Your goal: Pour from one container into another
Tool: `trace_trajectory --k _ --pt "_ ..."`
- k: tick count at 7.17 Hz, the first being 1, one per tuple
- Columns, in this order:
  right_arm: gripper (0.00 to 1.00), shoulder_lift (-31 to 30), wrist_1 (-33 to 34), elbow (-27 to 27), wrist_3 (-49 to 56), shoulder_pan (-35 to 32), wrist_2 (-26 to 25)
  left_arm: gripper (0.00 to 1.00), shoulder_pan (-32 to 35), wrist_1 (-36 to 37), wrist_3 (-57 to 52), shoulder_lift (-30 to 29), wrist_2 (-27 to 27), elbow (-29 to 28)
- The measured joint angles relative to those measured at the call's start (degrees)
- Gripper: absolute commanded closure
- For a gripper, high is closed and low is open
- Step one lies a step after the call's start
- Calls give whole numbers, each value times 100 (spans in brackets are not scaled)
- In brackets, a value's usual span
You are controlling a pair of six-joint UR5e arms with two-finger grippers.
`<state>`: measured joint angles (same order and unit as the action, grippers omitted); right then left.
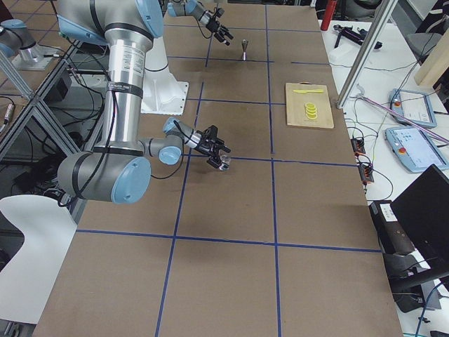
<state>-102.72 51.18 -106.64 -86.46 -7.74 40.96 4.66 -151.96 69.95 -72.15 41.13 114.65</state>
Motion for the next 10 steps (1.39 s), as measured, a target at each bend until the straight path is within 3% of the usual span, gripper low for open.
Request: trace_trajectory --k 1,2,3,7,10 --pt "23 3 -2 -10 -18 0 0 0 0 0 1 -1 0 3" --pt "15 5 -3 -18 -25 0 0 0 0 0 1 -1 0 4" --pt "0 5 -3 -21 -26 0 0 0 0 0 1 0 0 4" --pt "0 -11 -3 -39 31 -18 60 0 0 0 -7 4 0 44" --pt "0 -195 8 -305 160 -47 444 0 0 0 -8 -1 2 85"
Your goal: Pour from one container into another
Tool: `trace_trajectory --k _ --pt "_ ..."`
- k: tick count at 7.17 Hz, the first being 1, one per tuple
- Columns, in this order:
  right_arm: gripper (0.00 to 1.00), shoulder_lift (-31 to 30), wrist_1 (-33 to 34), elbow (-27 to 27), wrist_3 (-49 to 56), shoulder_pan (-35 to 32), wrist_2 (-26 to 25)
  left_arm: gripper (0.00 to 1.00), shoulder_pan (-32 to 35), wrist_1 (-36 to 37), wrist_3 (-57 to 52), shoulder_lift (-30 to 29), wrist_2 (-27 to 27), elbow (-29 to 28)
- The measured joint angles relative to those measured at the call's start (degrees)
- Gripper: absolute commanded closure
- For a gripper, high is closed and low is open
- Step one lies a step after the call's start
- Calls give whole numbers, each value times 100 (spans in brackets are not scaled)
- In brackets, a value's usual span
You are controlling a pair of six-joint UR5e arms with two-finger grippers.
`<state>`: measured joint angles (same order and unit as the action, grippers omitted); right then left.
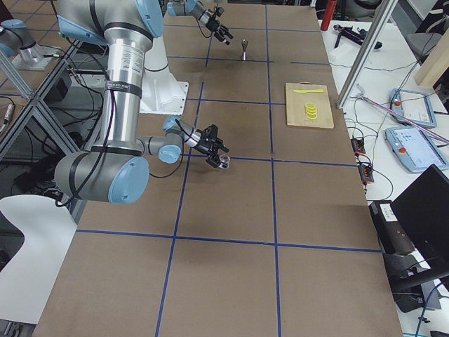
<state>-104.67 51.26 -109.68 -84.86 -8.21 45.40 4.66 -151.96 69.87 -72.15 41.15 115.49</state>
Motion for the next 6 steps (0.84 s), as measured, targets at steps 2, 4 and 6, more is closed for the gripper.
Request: trace_trajectory --k 2,4,6 --pt "0 -302 14 -416 83 -10 380 0 0 0 0 0 6 23" --pt "0 -649 57 -768 203 -22 980 0 0 0 -2 -1 148 133" --pt "0 -961 88 -1161 401 -230 1894 0 15 138 -23 1 468 436"
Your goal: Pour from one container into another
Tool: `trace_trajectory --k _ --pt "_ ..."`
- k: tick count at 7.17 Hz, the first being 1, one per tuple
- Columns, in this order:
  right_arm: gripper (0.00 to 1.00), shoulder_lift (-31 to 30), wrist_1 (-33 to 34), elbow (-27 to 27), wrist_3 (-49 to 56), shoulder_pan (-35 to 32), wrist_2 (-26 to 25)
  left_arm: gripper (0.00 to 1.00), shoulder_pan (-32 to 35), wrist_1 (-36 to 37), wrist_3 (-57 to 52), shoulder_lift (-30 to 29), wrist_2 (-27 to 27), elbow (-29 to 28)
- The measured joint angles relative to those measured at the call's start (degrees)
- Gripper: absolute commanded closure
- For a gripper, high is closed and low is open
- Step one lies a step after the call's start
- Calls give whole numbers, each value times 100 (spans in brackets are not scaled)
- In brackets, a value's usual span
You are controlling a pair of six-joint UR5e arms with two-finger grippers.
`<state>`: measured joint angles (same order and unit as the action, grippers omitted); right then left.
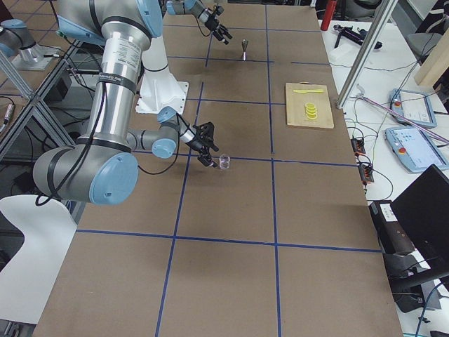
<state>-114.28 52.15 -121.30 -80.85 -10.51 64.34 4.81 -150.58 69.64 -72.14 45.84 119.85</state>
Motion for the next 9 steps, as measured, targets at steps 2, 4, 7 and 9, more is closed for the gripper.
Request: trace_trajectory --k 2,4,7,9 --pt "0 -275 39 -474 526 -737 1349 0 38 670 -46 23 452 618" --pt "0 -429 48 -660 1591 -2082 3076 0 280 1191 -68 30 1213 1064" --pt "0 -391 444 -604 3578 -4297 5463 0 1592 1899 -877 -58 3089 1474" --pt "0 39 1911 -573 5620 -5843 6351 0 2671 1975 -1909 -153 4228 1347"
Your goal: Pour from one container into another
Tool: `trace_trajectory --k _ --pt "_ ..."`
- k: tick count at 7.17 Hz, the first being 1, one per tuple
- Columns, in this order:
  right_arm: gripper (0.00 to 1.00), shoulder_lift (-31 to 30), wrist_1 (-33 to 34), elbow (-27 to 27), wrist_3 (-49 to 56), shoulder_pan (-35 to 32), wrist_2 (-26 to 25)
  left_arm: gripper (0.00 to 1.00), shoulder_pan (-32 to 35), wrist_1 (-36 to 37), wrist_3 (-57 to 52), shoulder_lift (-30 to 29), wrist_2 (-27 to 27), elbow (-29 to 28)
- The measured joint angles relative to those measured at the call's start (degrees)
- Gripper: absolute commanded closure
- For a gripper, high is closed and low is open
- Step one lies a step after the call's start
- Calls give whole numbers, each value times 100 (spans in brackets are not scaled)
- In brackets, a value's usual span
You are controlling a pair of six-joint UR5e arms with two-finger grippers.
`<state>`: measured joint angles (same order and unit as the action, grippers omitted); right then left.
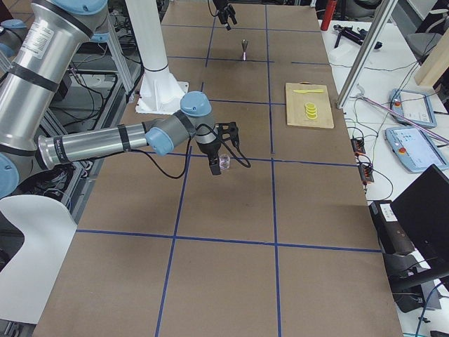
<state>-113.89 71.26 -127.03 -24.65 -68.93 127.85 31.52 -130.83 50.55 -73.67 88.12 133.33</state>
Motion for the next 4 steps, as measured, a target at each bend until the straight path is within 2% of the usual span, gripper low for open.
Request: trace_trajectory --k 2,3,4 --pt "0 1080 1985 364 2032 -1072 206 0 1422 251 -1256 -460 1365 -578" --pt "0 1580 2601 710 2717 -1429 239 0 2134 569 -2040 -785 1971 -933" --pt "0 1876 2880 1080 3156 -1695 340 0 2742 952 -2848 -1091 2421 -1289"
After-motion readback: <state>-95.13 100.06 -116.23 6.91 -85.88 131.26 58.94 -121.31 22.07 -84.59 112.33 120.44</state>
